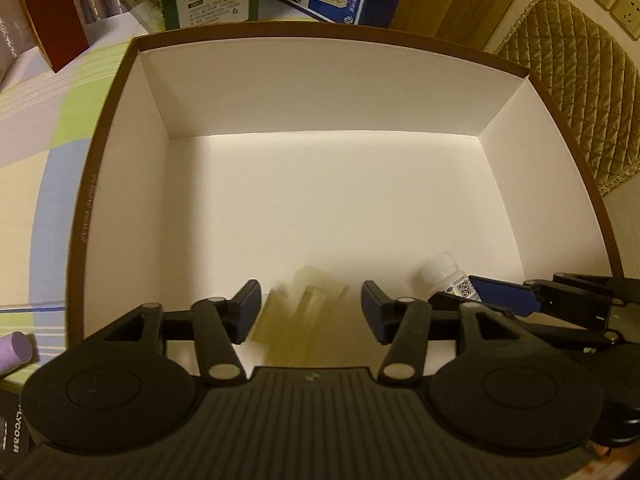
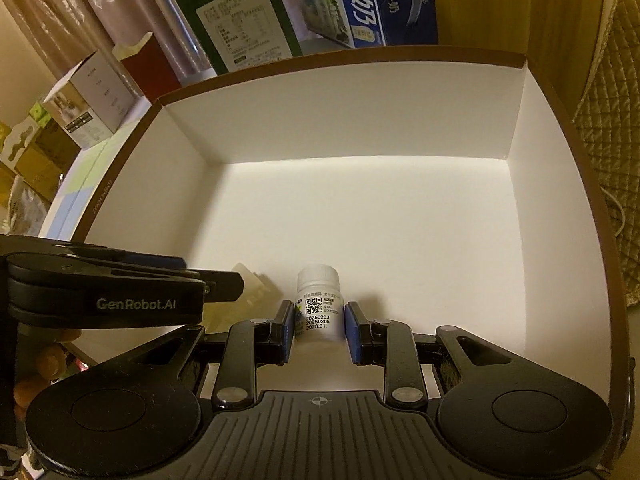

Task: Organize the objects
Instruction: 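Carry clip and bottle into the brown box and open both tools, then withdraw both tools from the box back toward the table items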

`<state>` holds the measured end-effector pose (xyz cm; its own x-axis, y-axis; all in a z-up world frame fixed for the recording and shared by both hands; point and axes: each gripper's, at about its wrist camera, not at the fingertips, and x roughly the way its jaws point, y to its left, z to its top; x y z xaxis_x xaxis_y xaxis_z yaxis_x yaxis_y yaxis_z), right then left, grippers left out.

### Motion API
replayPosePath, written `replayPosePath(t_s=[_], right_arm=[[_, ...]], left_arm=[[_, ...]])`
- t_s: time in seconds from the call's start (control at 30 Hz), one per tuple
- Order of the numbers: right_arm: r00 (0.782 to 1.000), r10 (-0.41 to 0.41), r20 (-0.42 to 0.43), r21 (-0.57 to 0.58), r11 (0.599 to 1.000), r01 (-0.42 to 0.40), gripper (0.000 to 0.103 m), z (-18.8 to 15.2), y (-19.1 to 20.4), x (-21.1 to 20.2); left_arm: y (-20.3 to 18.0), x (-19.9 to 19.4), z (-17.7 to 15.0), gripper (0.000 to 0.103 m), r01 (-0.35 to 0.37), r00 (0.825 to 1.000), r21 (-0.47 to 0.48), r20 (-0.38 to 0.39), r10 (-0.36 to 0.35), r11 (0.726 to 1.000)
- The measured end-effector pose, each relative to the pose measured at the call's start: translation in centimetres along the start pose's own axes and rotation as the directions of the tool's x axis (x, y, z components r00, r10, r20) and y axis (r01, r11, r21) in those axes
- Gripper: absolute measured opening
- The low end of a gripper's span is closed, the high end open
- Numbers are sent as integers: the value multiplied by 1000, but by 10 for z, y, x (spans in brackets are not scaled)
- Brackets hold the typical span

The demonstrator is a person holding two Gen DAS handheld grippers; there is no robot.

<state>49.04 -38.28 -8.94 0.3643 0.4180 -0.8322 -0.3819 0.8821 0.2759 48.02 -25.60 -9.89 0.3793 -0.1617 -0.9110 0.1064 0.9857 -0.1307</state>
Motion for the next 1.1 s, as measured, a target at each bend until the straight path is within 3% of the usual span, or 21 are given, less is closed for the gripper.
replayPosePath(t_s=[0.07,0.13,0.2,0.3,0.6,0.83,1.1], right_arm=[[1000,19,6,-2,1000,-19,25,1,1,1],[1000,15,14,0,1000,-15,33,0,1,0],[1000,-7,30,-6,1000,7,47,-2,1,-3],[999,-15,46,3,1000,15,60,-4,-2,-9],[993,-35,115,16,999,34,86,-11,4,-36],[978,-42,203,33,999,36,98,-23,19,-68],[962,-67,265,71,996,50,101,-49,42,-100]], left_arm=[[1,-3,-1,57,-5,1000,5,6,5,1000],[1,-6,-1,58,-22,1000,12,14,22,1000],[2,-10,-2,61,-34,999,22,26,34,999],[4,-16,-3,69,-39,998,24,40,38,999],[7,-42,-13,77,-14,997,19,79,12,1000],[10,-75,-22,90,14,990,33,137,-19,999],[25,-114,-48,94,49,980,65,188,-60,997]])
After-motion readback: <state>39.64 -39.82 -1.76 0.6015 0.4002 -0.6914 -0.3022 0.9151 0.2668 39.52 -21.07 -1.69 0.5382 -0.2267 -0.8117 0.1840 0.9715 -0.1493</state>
